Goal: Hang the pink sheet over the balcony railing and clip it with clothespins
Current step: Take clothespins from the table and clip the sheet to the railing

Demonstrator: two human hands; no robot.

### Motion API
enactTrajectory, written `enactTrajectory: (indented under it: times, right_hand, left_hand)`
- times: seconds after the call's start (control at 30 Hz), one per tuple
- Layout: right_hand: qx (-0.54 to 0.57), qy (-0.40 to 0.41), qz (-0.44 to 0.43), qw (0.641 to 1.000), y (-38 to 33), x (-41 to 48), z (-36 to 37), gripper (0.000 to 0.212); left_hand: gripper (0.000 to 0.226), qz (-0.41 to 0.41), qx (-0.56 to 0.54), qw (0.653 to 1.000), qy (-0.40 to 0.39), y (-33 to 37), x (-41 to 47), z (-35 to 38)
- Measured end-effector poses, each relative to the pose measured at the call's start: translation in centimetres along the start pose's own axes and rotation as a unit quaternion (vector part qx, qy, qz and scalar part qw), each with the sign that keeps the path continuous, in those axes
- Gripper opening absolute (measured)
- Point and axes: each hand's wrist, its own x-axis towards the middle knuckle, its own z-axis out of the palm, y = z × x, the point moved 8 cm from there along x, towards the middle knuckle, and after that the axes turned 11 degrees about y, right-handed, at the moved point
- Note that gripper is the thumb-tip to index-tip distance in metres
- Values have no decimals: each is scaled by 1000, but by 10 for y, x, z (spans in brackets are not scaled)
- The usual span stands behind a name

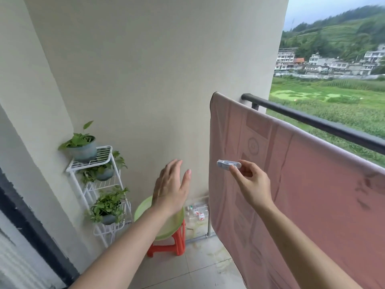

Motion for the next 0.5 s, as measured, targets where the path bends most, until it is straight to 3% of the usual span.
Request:
enactTrajectory:
  times: [0.07, 0.13, 0.23, 0.37, 0.5]
  right_hand:
    - [17, -3, 13, 1000, 18, 31, 29, 24]
    - [36, -12, 17, 999, 34, 65, 60, 7]
    - [54, -36, 16, 998, 45, 120, 107, 19]
    - [47, -46, 30, 997, 61, 199, 163, 9]
    - [35, -69, 38, 996, 84, 258, 218, 3]
  left_hand:
    - [65, -6, -2, 1000, -15, -16, 30, 36]
    - [64, -9, 6, 1000, -26, -32, 62, 72]
    - [58, -31, 23, 998, -52, -61, 119, 120]
    - [62, -45, 52, 993, -98, -91, 197, 164]
    - [65, -63, 46, 993, -93, -119, 253, 199]
